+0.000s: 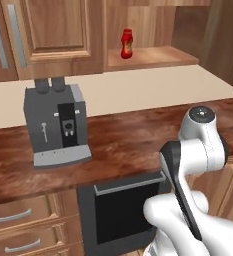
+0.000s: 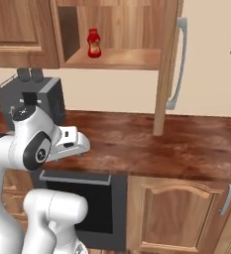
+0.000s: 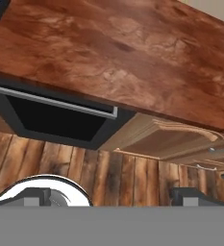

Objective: Move the ketchup and shaker from the cabinet to the dining counter.

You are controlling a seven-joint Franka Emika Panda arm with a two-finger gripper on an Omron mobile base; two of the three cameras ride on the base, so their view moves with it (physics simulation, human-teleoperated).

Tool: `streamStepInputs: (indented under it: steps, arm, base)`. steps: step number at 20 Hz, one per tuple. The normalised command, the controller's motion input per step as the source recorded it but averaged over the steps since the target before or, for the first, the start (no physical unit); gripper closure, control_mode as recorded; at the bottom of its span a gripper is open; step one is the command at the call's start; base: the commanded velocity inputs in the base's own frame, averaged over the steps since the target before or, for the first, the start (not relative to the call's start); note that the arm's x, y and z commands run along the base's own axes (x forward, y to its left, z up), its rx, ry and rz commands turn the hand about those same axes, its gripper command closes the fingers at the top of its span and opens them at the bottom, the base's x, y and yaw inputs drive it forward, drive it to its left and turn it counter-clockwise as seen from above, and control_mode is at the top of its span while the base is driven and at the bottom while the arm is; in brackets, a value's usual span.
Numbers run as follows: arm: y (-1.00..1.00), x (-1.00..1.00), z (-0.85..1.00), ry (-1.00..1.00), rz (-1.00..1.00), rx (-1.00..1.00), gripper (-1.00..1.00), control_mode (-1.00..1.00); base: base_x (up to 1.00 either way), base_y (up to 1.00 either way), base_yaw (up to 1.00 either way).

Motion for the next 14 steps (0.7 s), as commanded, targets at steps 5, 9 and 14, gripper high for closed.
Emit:
streamStepInputs:
  steps: [5, 9, 14]
  arm:
    - [0.0, 0.0, 0.0, 0.0, 0.0, 0.0, -1.0, 1.0]
    - [0.0, 0.0, 0.0, 0.0, 0.0, 0.0, -1.0, 1.0]
    - [0.0, 0.0, 0.0, 0.0, 0.0, 0.0, -1.0, 1.0]
  base:
    - [0.41, -0.37, 0.06]
    - [0.42, -0.31, 0.05]
    - [0.42, -0.2, 0.05]
